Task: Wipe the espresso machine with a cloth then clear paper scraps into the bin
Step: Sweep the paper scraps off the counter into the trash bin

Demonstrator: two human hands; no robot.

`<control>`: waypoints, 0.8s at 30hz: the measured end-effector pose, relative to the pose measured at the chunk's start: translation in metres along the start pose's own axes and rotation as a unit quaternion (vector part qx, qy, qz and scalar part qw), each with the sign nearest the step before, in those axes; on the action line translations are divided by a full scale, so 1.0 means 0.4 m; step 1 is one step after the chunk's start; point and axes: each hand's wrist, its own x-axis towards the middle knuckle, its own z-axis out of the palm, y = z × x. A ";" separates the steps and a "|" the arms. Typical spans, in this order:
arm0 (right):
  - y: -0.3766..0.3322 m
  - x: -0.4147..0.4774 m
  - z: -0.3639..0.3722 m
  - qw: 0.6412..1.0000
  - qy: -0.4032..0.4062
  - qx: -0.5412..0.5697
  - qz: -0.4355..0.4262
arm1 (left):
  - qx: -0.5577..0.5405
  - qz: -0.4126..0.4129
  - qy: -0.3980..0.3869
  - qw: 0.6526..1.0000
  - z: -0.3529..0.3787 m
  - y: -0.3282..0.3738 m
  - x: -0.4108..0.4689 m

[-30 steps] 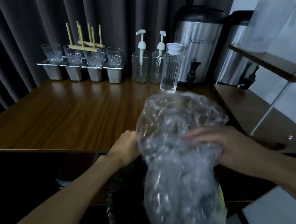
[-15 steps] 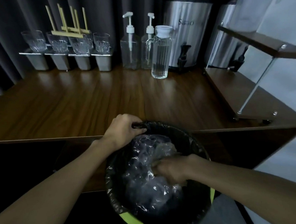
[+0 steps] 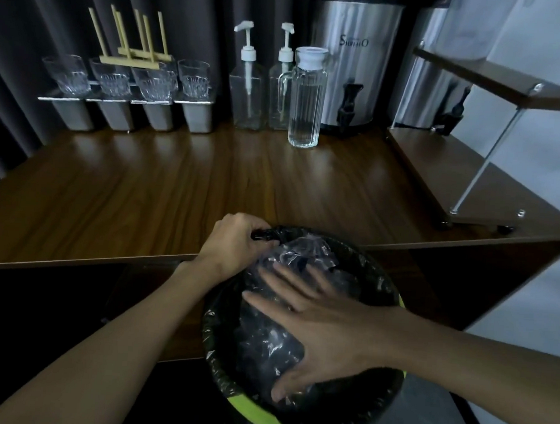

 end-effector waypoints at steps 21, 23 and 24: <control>0.090 0.060 0.131 0.988 -0.119 -0.057 0.078 | -0.011 -0.027 0.008 1.000 0.011 0.007 -0.014; 0.105 0.063 0.140 0.985 -0.138 -0.064 0.085 | -0.015 -0.032 0.008 0.999 0.014 0.009 -0.020; 0.113 0.062 0.138 0.986 -0.135 -0.049 0.081 | -0.012 -0.035 0.012 0.999 0.015 0.008 -0.023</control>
